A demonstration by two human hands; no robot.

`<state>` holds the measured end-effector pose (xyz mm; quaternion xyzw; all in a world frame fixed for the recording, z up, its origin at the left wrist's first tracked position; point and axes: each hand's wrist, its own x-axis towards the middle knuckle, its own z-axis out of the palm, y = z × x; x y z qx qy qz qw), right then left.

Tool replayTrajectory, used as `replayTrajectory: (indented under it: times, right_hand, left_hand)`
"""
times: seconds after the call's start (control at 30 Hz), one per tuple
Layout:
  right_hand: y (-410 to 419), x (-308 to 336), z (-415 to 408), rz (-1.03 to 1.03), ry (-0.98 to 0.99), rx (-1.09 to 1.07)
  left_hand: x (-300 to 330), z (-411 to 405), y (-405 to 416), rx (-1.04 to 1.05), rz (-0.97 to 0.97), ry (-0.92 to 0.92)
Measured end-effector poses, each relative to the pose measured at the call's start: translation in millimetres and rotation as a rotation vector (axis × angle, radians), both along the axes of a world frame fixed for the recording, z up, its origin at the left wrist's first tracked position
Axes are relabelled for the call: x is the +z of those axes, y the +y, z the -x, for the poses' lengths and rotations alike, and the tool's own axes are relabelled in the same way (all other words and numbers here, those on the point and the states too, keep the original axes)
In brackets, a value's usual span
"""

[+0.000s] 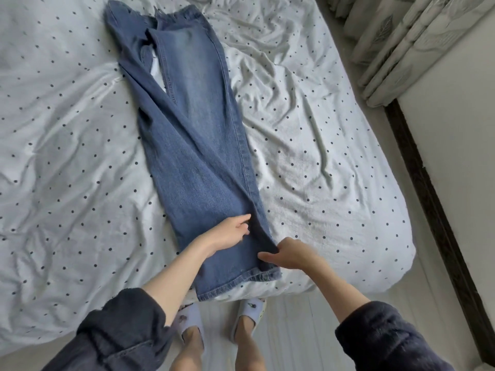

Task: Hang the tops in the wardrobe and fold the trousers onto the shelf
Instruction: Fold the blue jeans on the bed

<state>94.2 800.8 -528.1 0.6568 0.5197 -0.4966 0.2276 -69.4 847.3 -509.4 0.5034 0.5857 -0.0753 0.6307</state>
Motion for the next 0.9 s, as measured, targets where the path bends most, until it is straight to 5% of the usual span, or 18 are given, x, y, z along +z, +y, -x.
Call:
replayTrajectory:
  times: [0.2, 0.47, 0.77, 0.9]
  right_hand:
    - [78, 40, 35, -0.254, -0.081, 0.041]
    - [223, 68, 135, -0.597, 0.127, -0.195]
    - [314, 70, 197, -0.573, 0.152, -0.021]
    - [321, 73, 194, -0.522, 0.326, 0.016]
  left_hand:
    - [15, 73, 67, 0.386, -0.300, 0.091]
    - [37, 155, 200, 0.639, -0.634, 0.185]
    - [47, 181, 332, 0.656, -0.618, 0.286]
    - [45, 172, 367, 0.584, -0.526, 0.438]
